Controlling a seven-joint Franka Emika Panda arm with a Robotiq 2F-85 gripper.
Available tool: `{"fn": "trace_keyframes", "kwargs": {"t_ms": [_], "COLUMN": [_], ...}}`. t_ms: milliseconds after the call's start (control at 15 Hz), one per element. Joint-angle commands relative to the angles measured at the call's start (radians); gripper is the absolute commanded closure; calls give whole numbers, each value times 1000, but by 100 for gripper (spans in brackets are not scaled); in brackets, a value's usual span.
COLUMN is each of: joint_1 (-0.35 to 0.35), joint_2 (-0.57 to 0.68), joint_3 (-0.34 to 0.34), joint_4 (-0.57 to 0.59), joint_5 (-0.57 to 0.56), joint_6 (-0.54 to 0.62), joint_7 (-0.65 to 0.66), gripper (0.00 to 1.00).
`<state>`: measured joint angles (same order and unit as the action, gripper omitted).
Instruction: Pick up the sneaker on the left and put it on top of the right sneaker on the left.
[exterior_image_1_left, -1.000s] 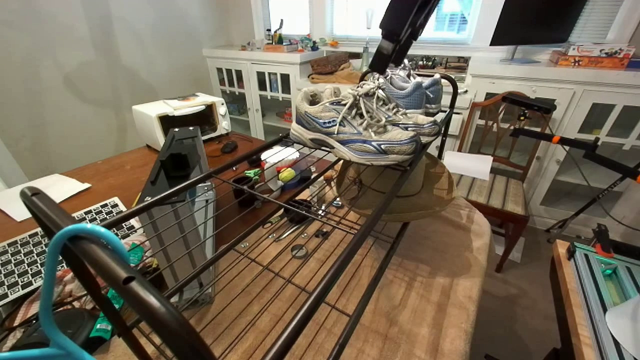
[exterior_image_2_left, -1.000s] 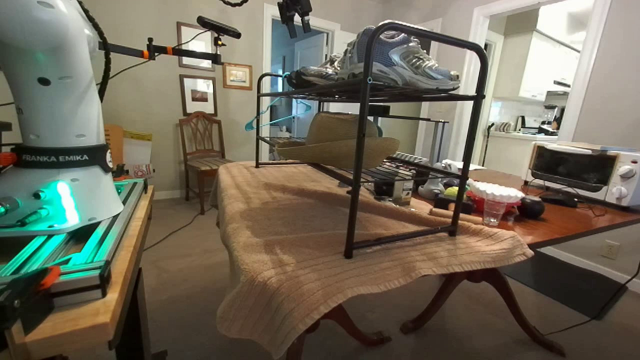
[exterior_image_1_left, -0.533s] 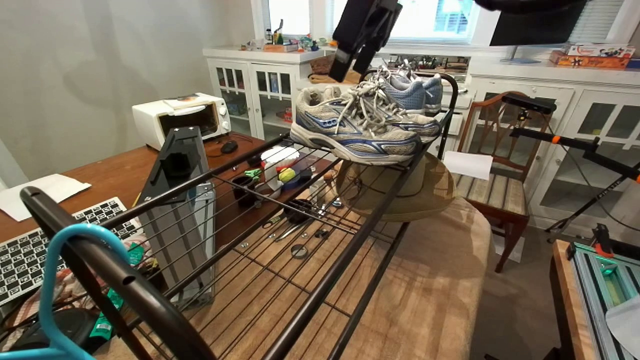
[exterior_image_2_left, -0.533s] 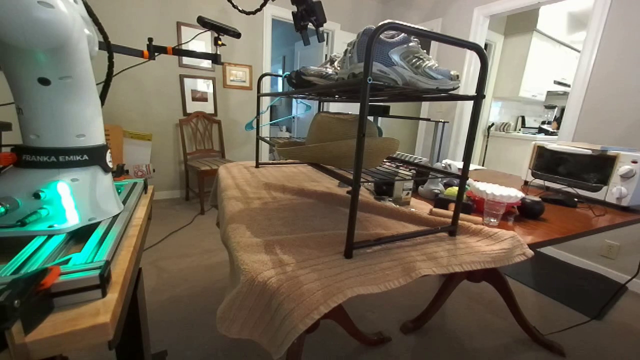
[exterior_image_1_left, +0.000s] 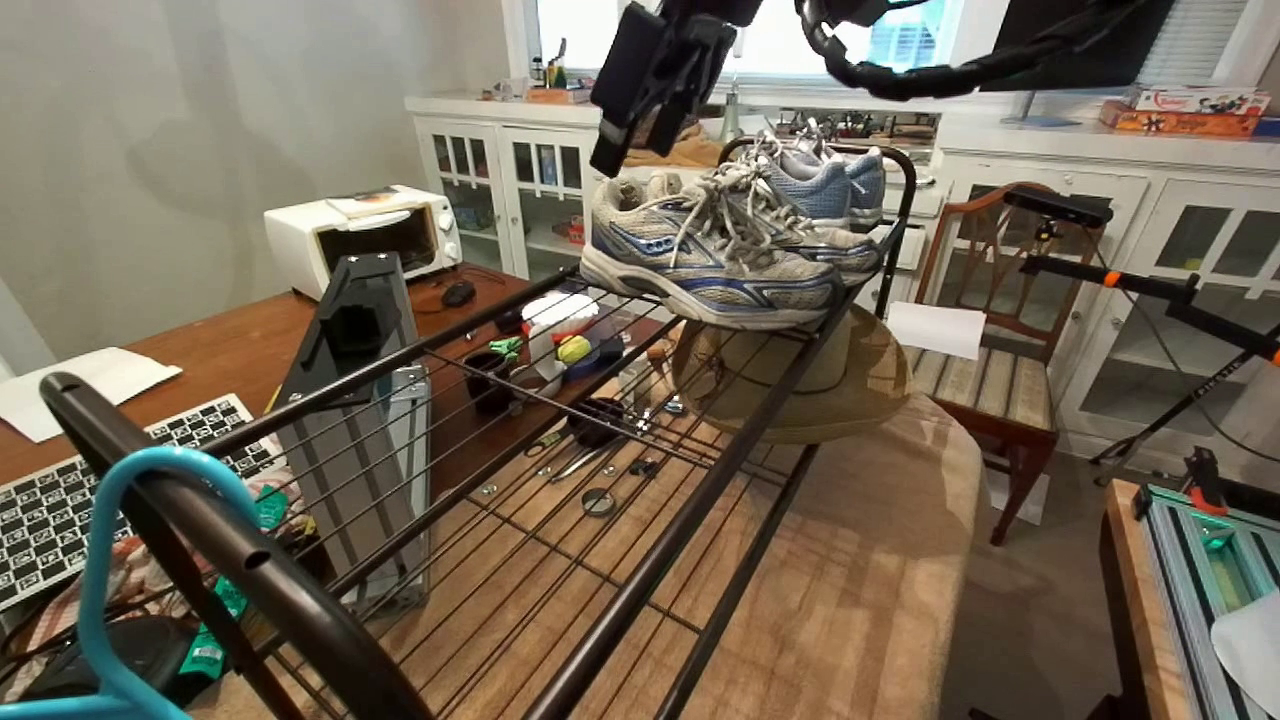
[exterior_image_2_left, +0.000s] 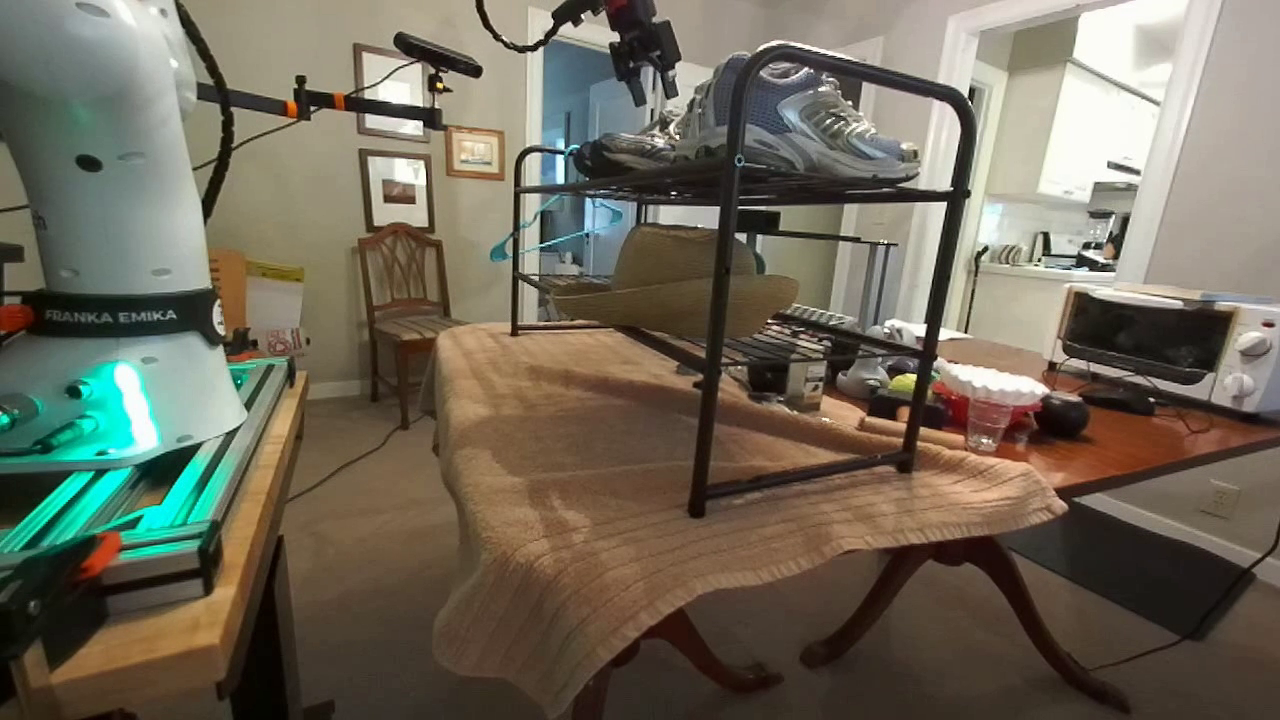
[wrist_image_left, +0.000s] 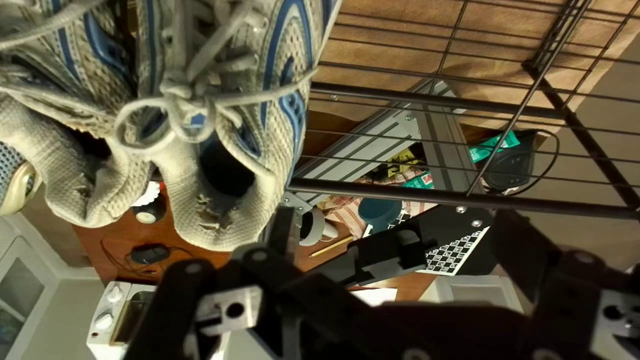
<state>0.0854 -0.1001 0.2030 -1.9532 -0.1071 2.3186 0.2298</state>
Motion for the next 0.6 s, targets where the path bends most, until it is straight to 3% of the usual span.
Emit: {"fn": "trace_keyframes", "kwargs": {"t_ms": [0, 533], "joint_1": [10, 26], "joint_2": [69, 132], "joint_3": [-6, -25], "joint_4": [73, 153], "joint_5": [-76, -184], "joint_6": [-14, -144], "joint_7": [83, 267], "gripper": [0, 0]}}
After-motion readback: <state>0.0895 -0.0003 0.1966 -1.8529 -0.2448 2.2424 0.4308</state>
